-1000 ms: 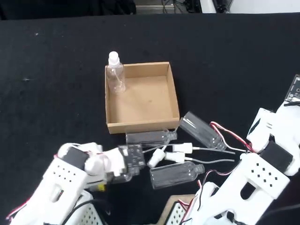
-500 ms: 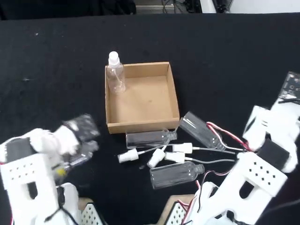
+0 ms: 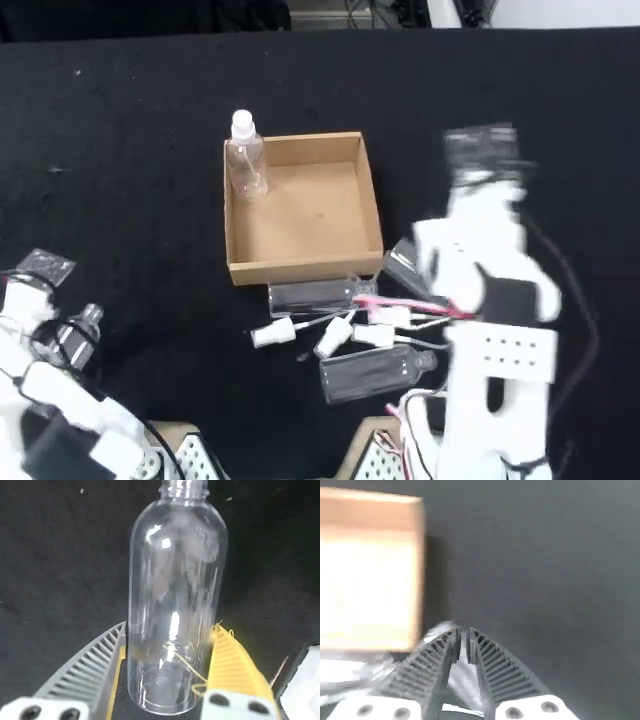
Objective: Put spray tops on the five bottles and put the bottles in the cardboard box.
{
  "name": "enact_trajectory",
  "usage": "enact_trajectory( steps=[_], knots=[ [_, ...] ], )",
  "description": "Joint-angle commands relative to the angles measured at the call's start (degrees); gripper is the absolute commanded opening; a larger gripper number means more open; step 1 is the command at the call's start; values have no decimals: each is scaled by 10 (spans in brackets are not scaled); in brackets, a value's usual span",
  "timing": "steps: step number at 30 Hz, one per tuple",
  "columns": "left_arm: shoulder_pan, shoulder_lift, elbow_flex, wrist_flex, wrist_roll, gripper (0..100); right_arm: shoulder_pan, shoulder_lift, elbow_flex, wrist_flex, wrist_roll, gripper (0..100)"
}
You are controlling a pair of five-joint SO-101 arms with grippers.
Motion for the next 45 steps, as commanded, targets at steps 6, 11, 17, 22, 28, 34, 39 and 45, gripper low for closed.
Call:
enact_trajectory(
  steps=[6, 11, 17, 22, 28, 34, 39, 45],
  knots=[
    [-19, 98, -160, 68, 4, 378, -255, 2, 90, -18, 62, 15],
    [23, 107, -201, 76, 6, 365, -339, 2, 145, -50, 62, 15],
    [86, 128, -195, 35, 1, 365, -365, 0, 184, -70, 62, 15],
    [103, 148, -191, 12, 1, 365, -365, 0, 198, -70, 62, 15],
    [101, 177, -197, 5, 0, 364, -365, 0, 199, -70, 62, 15],
    [124, 190, -191, 11, 2, 364, -365, 0, 200, -70, 62, 15],
    [123, 191, -190, 11, 2, 238, -365, 1, 200, -70, 62, 15],
    [121, 185, -157, 7, 1, 33, -365, 1, 200, -70, 62, 15]
  ],
)
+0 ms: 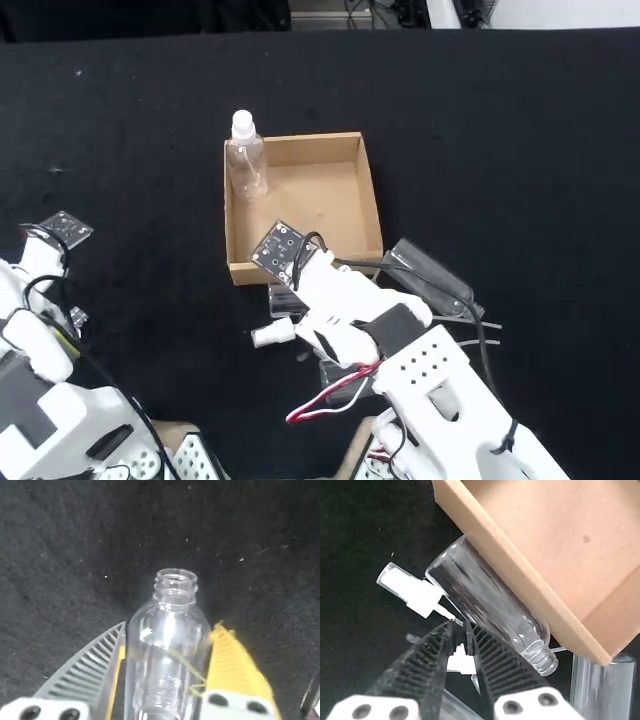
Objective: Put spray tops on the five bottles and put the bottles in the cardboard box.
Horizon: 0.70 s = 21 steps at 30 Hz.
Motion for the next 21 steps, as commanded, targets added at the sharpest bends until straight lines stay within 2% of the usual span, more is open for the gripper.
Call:
enact_trajectory(
  steps=[1, 8, 11, 15, 21],
  knots=[
    [3, -13, 8, -4, -4, 41, -9, 1, -1, -15, 5, 15],
    [3, -93, -15, 0, 21, 41, -9, 0, -3, -15, 5, 15],
    [12, -148, 0, -1, 117, 27, -9, 1, -15, -14, 10, 16],
    [65, -217, 36, -5, 263, 30, -14, 4, -46, 2, 11, 19],
    [104, -324, 65, -23, 499, 30, -110, 4, -58, 55, 11, 158]
  ],
)
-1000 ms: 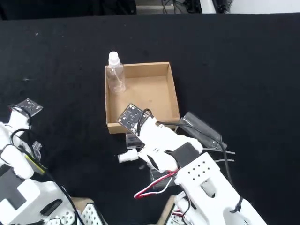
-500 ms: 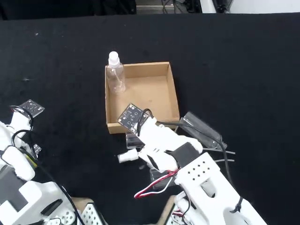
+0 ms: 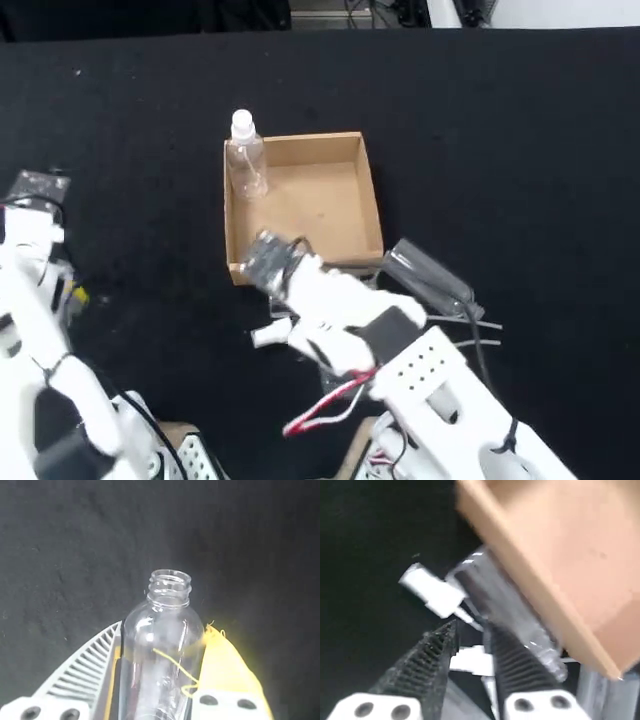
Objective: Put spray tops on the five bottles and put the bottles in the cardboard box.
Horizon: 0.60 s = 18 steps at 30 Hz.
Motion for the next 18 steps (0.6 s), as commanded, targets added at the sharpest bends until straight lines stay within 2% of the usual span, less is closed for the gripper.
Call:
enact_trajectory(
  steps=[1, 5, 11, 14, 18],
  knots=[
    [22, -94, 19, -39, 183, 30, -56, 4, -29, 11, 4, 158],
    [16, -126, 58, -90, 240, 30, -87, 5, -26, 13, 57, 158],
    [12, -127, 76, -96, 331, 29, -90, 50, -28, 11, 156, 162],
    [12, -127, 72, -103, 385, 29, -90, 96, -32, -12, 181, 163],
    [15, -127, 77, -163, 440, 29, -90, 153, -31, -61, 199, 163]
  ],
)
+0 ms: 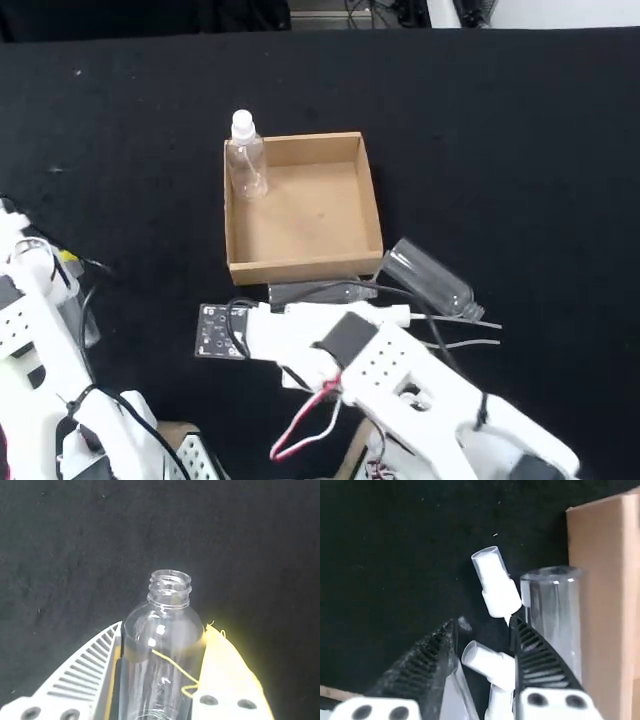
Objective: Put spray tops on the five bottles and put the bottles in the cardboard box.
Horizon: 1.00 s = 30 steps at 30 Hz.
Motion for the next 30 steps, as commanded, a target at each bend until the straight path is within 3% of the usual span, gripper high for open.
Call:
enact_trajectory(
  steps=[1, 5, 12, 19, 25, 30],
  knots=[
    [4, -17, -6, -76, 62, 29, -6, 41, -32, -48, 18, 163],
    [2, -17, -1, -148, 102, 29, -18, 55, -46, -68, 28, 163],
    [0, -22, 44, -199, 135, 29, -43, 57, -52, -71, 28, 163],
    [-55, -23, 104, -267, 135, 32, -67, 58, -54, -72, 47, 163],
    [-65, -24, 106, -257, 135, 30, -66, 69, -65, -72, 52, 164],
    [-66, -24, 104, -251, 135, 30, -57, 164, -102, -76, 70, 213]
  ],
)
